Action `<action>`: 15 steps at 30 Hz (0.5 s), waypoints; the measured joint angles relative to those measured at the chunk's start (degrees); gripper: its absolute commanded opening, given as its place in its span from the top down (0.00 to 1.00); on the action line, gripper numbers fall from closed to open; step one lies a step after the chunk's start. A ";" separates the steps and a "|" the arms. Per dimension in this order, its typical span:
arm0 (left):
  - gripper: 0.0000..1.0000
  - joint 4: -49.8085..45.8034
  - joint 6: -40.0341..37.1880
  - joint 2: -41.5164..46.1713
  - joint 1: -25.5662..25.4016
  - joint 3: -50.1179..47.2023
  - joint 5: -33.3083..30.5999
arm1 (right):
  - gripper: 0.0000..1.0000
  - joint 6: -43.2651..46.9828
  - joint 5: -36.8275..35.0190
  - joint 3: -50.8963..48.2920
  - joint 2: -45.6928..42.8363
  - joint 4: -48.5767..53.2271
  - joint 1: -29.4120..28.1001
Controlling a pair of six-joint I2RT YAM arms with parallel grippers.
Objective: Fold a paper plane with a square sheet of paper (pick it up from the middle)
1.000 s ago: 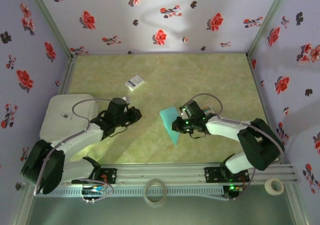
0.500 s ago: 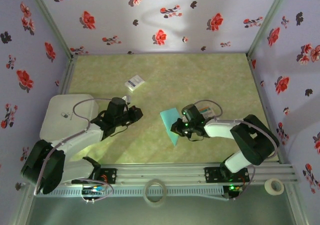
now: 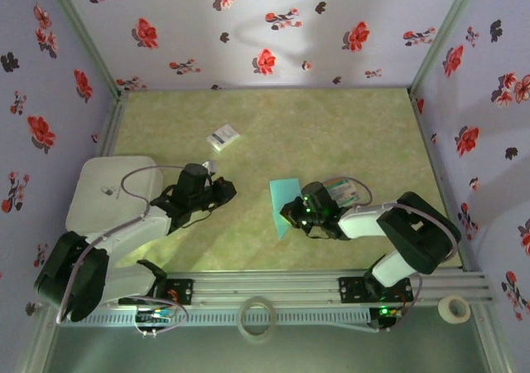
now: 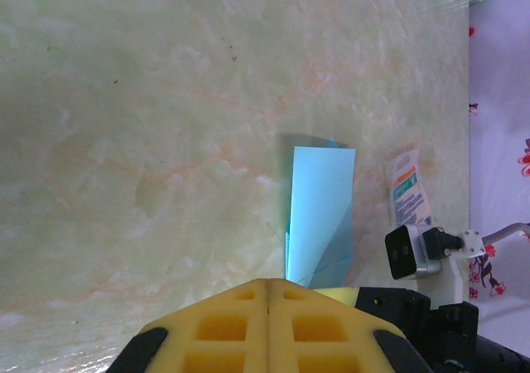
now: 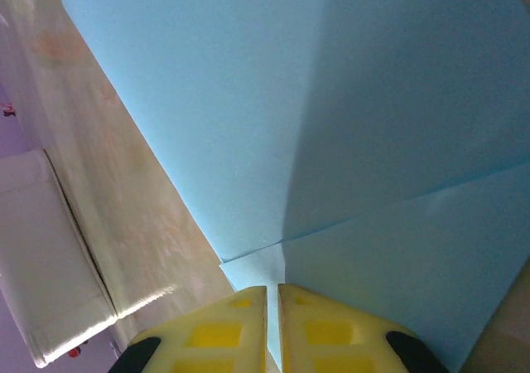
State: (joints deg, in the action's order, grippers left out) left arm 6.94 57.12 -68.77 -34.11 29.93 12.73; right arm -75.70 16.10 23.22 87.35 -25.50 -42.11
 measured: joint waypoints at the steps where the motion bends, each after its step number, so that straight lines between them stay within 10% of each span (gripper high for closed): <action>1: 0.95 0.00 0.04 0.00 0.00 -0.04 0.00 | 0.86 -0.02 -0.28 0.00 0.00 0.00 -0.20; 15: 0.94 -0.04 1.33 2.32 -0.39 -1.01 0.31 | 0.77 0.66 -4.44 2.32 -6.51 11.39 -2.29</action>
State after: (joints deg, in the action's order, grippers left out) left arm 6.90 58.46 -66.46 -34.50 28.93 13.04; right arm -75.05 11.66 25.54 80.84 -14.11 -44.40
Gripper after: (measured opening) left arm 0.060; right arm 0.220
